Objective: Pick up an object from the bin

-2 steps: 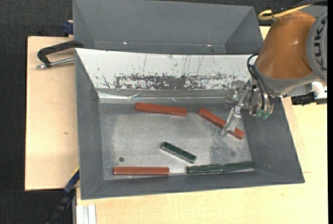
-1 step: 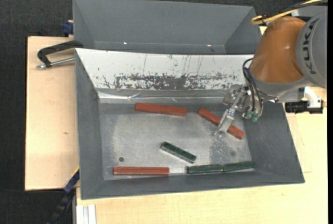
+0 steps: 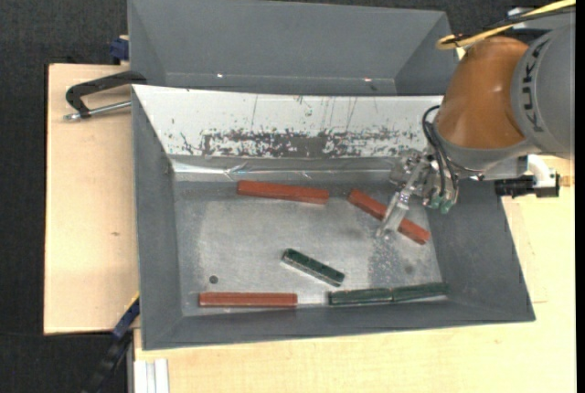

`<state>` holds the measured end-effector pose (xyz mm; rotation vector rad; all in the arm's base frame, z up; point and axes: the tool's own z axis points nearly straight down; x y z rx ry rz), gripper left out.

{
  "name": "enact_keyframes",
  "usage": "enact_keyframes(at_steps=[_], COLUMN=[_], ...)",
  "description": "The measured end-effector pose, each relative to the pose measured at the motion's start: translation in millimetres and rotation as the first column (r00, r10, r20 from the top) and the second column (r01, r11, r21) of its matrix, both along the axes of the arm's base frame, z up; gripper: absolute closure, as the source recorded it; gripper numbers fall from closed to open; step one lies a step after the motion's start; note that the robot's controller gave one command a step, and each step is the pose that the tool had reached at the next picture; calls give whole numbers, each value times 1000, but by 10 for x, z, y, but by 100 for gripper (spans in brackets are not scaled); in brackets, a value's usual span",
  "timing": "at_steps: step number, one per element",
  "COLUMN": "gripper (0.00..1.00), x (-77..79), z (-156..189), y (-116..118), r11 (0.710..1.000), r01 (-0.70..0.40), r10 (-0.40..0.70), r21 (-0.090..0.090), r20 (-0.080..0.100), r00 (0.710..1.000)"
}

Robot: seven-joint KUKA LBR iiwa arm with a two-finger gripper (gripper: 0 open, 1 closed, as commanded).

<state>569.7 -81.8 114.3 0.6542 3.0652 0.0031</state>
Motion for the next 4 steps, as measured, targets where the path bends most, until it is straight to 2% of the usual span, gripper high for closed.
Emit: enact_keyframes(at_steps=[1,2,3,4], gripper=[100,100,100,100], x=[164,163,278,-105], z=[-433,-434,84,1089], y=[188,187,96,377], r11=[977,977,971,948], r01=[-213,-213,-238,-319], r10=[213,213,238,319], r21=[0,0,0,-2], r20=[-5,-5,-7,-2], r00=[977,977,971,948])
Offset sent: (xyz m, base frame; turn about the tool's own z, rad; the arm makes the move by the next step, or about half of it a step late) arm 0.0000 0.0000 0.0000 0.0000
